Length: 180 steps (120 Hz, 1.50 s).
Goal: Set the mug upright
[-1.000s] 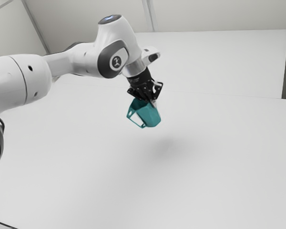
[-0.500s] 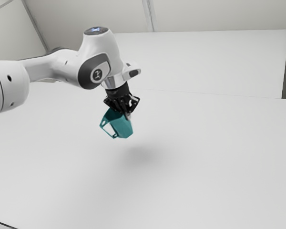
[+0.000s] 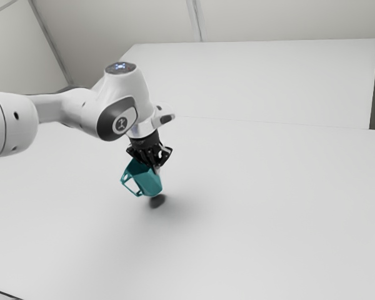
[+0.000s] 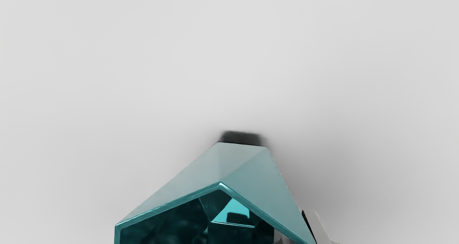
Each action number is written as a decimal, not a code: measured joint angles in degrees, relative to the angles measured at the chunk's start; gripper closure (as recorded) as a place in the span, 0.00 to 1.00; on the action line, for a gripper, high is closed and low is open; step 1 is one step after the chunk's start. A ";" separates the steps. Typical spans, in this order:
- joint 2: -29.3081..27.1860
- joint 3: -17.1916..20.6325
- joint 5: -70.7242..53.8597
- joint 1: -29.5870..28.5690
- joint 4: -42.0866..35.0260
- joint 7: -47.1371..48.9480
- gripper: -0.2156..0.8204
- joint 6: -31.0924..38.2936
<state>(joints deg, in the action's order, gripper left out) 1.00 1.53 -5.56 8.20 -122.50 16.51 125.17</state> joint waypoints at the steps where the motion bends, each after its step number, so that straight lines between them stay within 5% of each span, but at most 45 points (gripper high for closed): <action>1: 0.09 -0.01 -0.01 -0.04 -0.03 0.00 0.96 0.14; 60: 5.09 -0.22 -0.13 0.35 -1.19 0.24 0.96 5.24; 84: 4.60 -0.21 0.27 0.38 -1.41 -0.04 0.55 5.69; 104: 2.53 -0.21 0.35 0.37 -1.44 -0.31 0.36 5.14; 132: -2.54 0.97 0.79 -0.60 -0.27 -0.69 0.26 3.20; 180: -3.21 1.10 1.00 1.12 15.11 -2.15 0.22 -11.78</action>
<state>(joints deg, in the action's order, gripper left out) -2.20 2.63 -4.56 9.32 -107.39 14.36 113.39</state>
